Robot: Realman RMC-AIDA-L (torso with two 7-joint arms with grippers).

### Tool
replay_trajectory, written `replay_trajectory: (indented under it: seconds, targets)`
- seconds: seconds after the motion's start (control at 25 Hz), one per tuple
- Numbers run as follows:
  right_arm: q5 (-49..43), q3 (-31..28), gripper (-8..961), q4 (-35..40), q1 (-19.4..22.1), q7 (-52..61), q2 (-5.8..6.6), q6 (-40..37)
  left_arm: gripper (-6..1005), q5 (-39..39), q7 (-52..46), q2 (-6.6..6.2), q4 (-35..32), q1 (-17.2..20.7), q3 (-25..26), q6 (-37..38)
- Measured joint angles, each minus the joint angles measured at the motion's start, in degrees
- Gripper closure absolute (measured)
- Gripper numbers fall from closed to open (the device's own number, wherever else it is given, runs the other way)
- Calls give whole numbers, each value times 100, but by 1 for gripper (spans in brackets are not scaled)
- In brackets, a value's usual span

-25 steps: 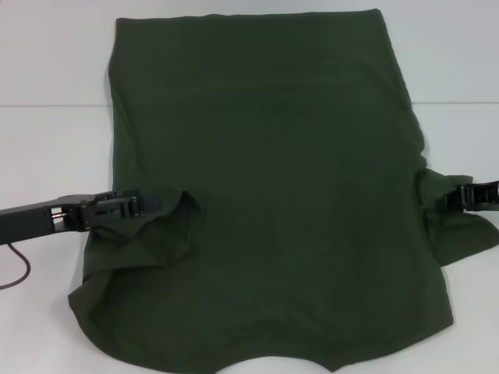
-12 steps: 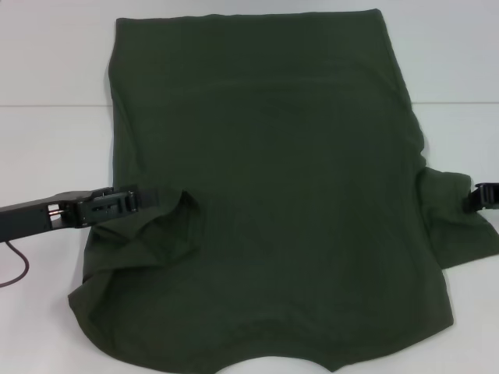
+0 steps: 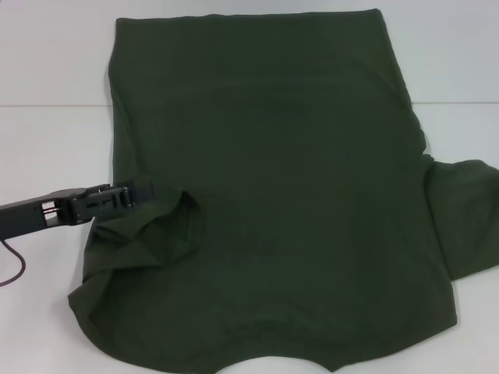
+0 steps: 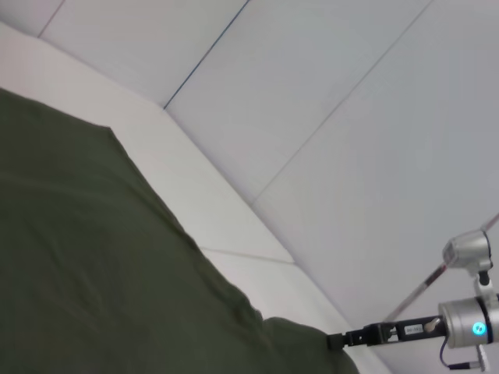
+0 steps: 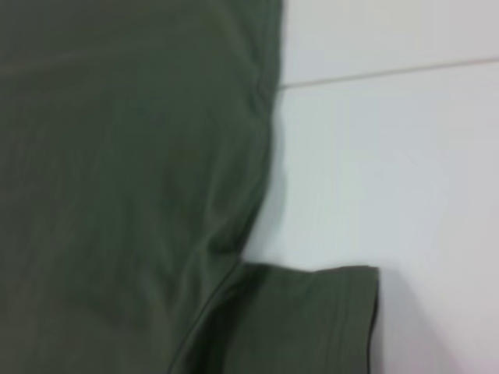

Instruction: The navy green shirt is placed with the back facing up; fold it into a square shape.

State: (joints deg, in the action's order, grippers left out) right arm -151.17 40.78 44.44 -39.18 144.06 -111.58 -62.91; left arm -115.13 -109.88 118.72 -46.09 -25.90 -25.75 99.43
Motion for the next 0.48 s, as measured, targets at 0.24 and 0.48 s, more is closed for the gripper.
replay_trajectory:
  seconds: [0.24, 0.48]
  targets:
    - [0, -7, 951, -69, -44, 41, 134, 150, 233, 267, -29, 9, -2, 99, 62, 45]
    - [1, -41, 951, -69, -80, 154, 220, 211, 234, 304, -63, 11, 18, 112, 359, 223]
